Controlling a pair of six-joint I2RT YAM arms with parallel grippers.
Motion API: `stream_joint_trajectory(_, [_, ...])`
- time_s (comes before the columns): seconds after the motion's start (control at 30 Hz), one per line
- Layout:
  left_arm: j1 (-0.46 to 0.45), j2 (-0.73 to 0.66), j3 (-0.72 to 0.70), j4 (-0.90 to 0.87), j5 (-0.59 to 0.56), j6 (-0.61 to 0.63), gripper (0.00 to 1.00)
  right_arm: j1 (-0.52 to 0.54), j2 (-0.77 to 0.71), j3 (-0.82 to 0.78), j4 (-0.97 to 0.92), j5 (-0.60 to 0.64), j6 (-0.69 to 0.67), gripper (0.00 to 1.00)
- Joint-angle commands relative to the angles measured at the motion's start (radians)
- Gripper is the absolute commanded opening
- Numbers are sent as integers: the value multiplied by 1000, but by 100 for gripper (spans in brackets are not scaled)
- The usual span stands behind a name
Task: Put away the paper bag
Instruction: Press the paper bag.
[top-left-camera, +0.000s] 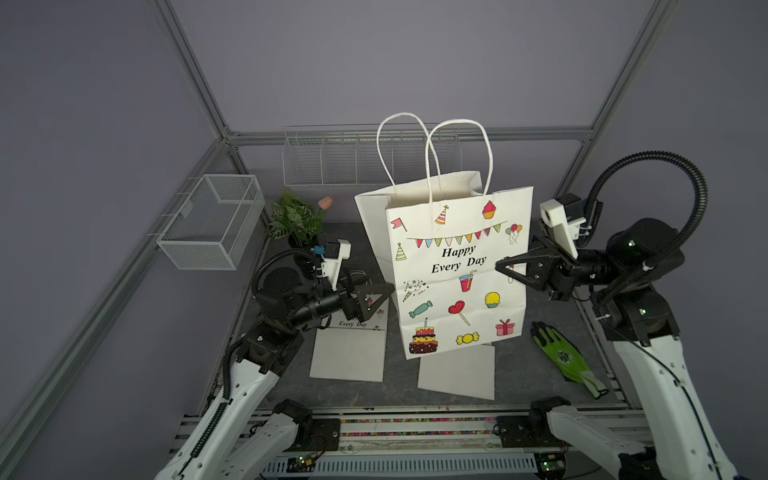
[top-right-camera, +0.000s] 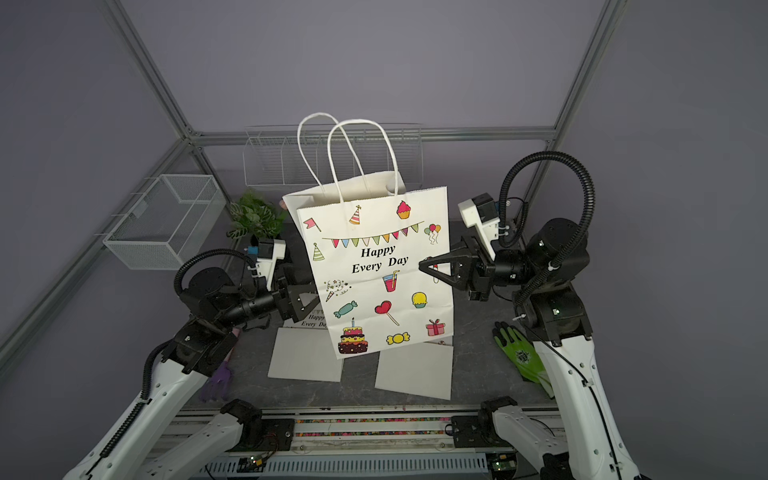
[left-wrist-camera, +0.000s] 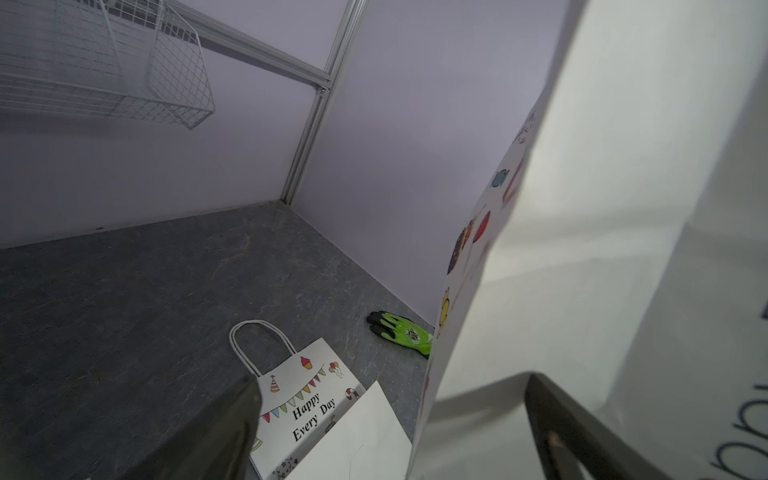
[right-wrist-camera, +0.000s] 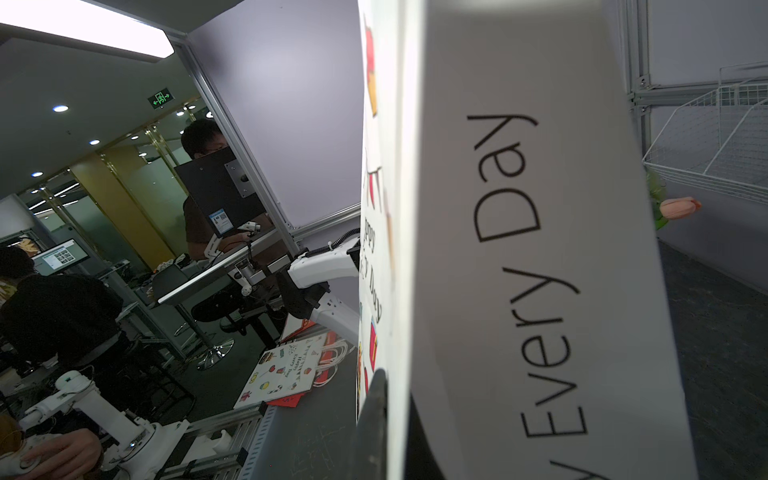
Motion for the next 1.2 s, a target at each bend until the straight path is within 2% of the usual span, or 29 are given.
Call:
stream_joint_trajectory(0.0, [6,20,-10,254,121,-123,94,-2,27,11,93,-24,64,7])
stream_joint_trajectory(0.13, [7,68,-15,451,177,-244,84,-2,44,15,124,-29,80,7])
stream_joint_trajectory(0.2, [7,93,-13,519,201,-289,73,0,49,16,131,-31,82,7])
stream_joint_trajectory(0.3, [7,111,-14,526,210,-293,55,-1,53,19,137,-32,83,7])
stream_joint_trajectory(0.4, [5,117,-20,517,211,-289,47,-1,58,28,138,-32,84,7])
stream_joint_trajectory(0.63, [4,104,-5,482,202,-279,41,7,80,35,118,-20,67,7])
stream_joint_trajectory(0.83, [2,83,39,372,181,-232,31,39,122,95,-181,30,-158,7])
stream_joint_trajectory(0.97, [-1,83,57,343,169,-226,22,69,141,117,-269,63,-228,7])
stream_joint_trajectory(1.17, [-10,79,77,326,159,-224,18,90,148,148,-356,124,-298,7])
